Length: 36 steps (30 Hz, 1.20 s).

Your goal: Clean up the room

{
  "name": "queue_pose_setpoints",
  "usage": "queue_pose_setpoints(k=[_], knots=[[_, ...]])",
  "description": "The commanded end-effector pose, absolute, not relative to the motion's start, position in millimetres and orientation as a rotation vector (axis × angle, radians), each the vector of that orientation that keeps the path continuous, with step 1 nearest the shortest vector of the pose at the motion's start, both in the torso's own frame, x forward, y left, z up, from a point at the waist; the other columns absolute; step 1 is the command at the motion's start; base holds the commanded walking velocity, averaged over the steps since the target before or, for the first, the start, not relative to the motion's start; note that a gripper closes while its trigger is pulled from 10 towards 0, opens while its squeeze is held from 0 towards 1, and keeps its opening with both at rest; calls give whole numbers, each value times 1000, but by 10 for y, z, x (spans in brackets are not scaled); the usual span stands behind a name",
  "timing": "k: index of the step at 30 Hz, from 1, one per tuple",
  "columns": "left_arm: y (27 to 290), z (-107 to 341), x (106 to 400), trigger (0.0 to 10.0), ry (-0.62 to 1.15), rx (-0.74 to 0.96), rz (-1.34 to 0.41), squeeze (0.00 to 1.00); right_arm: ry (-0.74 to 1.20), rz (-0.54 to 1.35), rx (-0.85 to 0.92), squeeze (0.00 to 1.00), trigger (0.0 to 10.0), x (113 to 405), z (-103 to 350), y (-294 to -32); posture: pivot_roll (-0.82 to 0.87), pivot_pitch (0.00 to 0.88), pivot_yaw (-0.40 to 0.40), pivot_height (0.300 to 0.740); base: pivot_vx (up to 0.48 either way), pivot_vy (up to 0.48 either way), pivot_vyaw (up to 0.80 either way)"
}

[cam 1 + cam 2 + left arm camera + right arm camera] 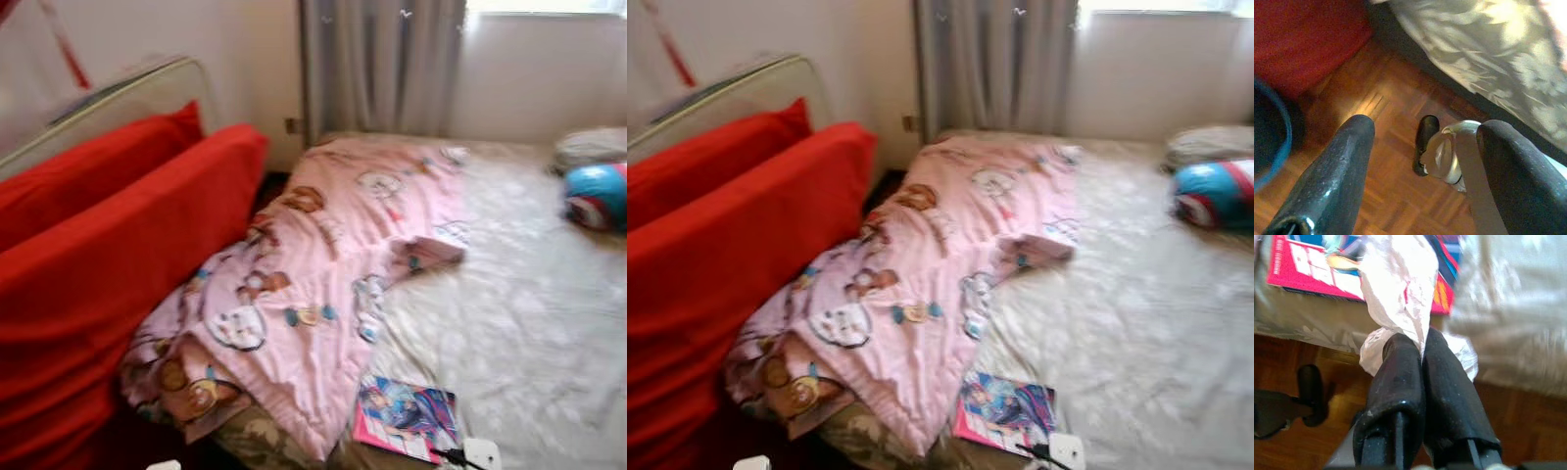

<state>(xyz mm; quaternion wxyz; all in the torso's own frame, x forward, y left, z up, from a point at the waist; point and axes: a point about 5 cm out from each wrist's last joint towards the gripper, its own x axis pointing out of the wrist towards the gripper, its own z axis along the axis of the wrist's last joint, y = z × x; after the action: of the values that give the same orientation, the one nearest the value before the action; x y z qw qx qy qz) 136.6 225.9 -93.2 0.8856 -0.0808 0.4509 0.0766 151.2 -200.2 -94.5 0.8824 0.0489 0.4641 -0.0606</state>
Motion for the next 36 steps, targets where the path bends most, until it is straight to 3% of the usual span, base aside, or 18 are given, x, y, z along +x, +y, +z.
queue_pose_setpoints(k=[1,15,26,36], knots=[[2301,-949,1299,10000,961,-160,177,0,964,-106,112,0,10000,1540,-947,-1919,-18,0,-1,726,0,0,800],[2307,-950,1308,10000,972,-159,192,0,967,-103,124,0,10000,1556,-944,-1913,-23,0,7,726,0,0,800],[2383,-932,1308,10000,966,-170,214,0,958,-116,151,0,10000,1620,-919,-1925,-7,0,2,726,0,0,82],[2357,-908,1392,10000,940,-175,210,0,949,-104,142,0,10000,1642,-909,-1918,5,0,1,726,0,0,780]])
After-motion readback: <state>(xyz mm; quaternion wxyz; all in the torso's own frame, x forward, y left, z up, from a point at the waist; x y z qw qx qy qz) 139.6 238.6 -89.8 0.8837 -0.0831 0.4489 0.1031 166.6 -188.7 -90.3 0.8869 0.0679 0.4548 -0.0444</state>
